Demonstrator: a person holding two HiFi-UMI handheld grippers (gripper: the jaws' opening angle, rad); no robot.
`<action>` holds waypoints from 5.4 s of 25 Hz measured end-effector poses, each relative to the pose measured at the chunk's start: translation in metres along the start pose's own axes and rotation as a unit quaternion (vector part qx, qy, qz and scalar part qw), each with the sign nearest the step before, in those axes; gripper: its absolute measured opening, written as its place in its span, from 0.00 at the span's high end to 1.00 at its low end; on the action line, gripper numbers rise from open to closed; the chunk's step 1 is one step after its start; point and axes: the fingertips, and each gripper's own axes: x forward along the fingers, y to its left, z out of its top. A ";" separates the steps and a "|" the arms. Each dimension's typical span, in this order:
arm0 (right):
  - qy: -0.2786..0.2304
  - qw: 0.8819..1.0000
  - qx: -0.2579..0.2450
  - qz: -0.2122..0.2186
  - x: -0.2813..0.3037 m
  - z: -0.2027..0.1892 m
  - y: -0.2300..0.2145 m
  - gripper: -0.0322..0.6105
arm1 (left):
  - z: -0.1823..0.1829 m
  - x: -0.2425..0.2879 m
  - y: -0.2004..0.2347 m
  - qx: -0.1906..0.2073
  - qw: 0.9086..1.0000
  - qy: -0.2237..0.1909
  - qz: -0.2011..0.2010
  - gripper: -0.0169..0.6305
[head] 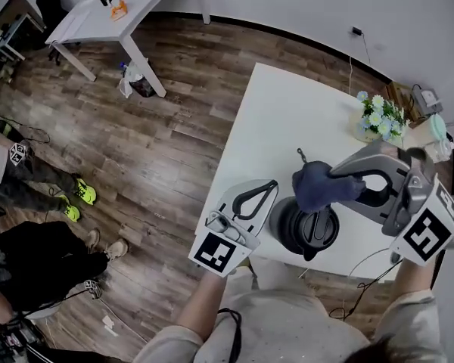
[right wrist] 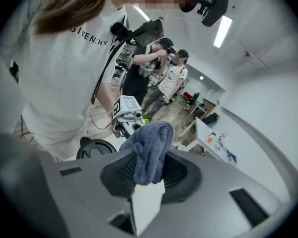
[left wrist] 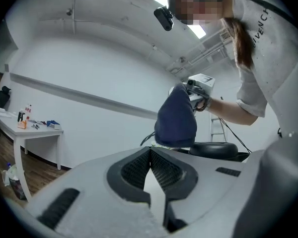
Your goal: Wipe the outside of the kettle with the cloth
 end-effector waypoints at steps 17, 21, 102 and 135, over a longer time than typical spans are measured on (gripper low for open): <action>0.202 0.847 0.050 0.489 0.139 -0.044 0.098 0.84 | -0.090 -0.034 0.001 0.005 0.996 0.084 0.006 0.96; 0.240 0.817 0.030 0.523 0.160 -0.068 0.108 0.84 | -0.118 -0.034 0.000 -0.012 0.994 0.106 0.004 0.96; 0.006 0.933 0.312 -0.182 -0.039 0.061 0.147 0.84 | 0.047 -0.048 -0.075 -0.018 0.992 -0.046 -0.118 0.96; 0.132 0.965 0.222 -0.044 0.049 -0.151 0.002 0.84 | 0.009 0.032 -0.014 -0.037 0.998 0.021 -0.054 0.96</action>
